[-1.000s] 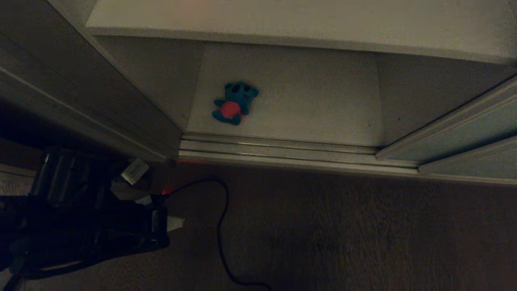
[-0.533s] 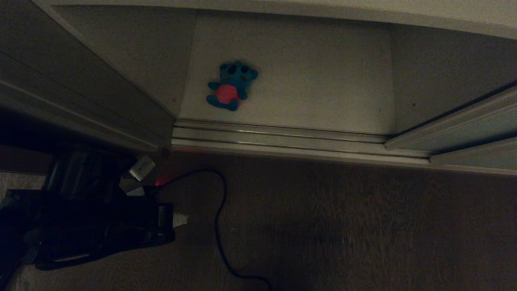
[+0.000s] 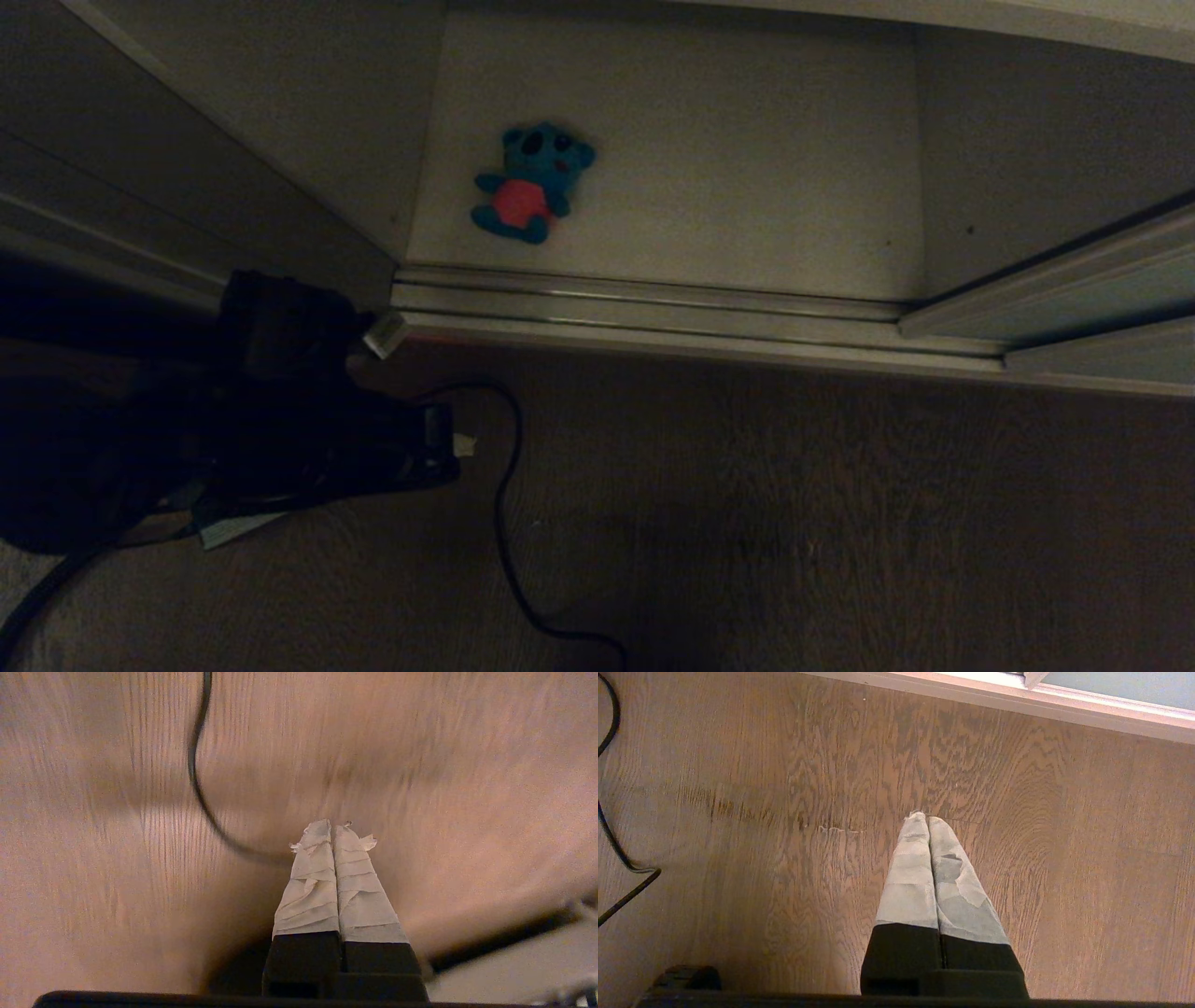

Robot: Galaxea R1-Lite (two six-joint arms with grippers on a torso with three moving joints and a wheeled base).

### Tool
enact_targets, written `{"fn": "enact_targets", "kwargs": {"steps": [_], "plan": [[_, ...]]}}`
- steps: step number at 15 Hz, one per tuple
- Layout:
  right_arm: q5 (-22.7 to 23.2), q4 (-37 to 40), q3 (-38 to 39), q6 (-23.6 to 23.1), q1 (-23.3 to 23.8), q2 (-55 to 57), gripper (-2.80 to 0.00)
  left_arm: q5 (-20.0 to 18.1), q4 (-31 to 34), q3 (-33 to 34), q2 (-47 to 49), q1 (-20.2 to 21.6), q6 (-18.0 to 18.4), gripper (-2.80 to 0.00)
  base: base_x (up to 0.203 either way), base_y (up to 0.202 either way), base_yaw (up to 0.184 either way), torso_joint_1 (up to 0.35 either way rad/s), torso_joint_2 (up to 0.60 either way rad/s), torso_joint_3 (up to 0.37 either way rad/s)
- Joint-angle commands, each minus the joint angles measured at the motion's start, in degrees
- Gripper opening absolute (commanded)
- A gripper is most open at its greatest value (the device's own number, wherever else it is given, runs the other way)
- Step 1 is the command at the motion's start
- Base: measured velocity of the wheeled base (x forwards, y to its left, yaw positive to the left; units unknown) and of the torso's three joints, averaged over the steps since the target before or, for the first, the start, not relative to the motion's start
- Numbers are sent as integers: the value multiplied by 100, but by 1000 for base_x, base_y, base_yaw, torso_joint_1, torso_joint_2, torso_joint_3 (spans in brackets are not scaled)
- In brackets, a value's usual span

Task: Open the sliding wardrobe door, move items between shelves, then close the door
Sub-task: Place the blue doll on the higher shelf

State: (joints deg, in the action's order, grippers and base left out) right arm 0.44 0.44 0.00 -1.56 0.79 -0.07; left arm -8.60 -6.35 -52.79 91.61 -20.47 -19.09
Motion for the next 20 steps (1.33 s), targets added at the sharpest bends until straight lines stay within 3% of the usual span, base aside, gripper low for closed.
{"fn": "enact_targets", "kwargs": {"steps": [1, 4, 6, 8, 9, 17, 20], "plan": [[0, 0, 18, -2, 0, 7, -280, 357, -641, -407, 696, -18, -15, -280, 0, 0, 0, 0, 0, 0], [0, 0, 18, -2, 0, 7, -280, 1207, -2186, -894, 1138, -202, 42, -280, 0, 0, 0, 0, 0, 0], [0, 0, 18, -2, 0, 7, -280, 1589, -2414, -1249, 1337, -283, 279, -280, 0, 0, 0, 0, 0, 0], [0, 0, 18, -2, 0, 7, -280, 1647, -2419, -1522, 1422, -282, 461, -280, 0, 0, 0, 0, 0, 0], [0, 0, 18, -2, 0, 7, -280, 1675, -2430, -1789, 1505, -279, 645, 0, 0, 0, 0, 0, 0, 0], [0, 0, 18, -2, 0, 7, -280, 1673, -2638, -2312, 2289, -166, 2219, 0, 0, 0, 0, 0, 0, 0], [0, 0, 18, -2, 0, 7, -280, 1654, -2973, -2820, 2843, -31, 2547, 0, 0, 0, 0, 0, 0, 0]]}}
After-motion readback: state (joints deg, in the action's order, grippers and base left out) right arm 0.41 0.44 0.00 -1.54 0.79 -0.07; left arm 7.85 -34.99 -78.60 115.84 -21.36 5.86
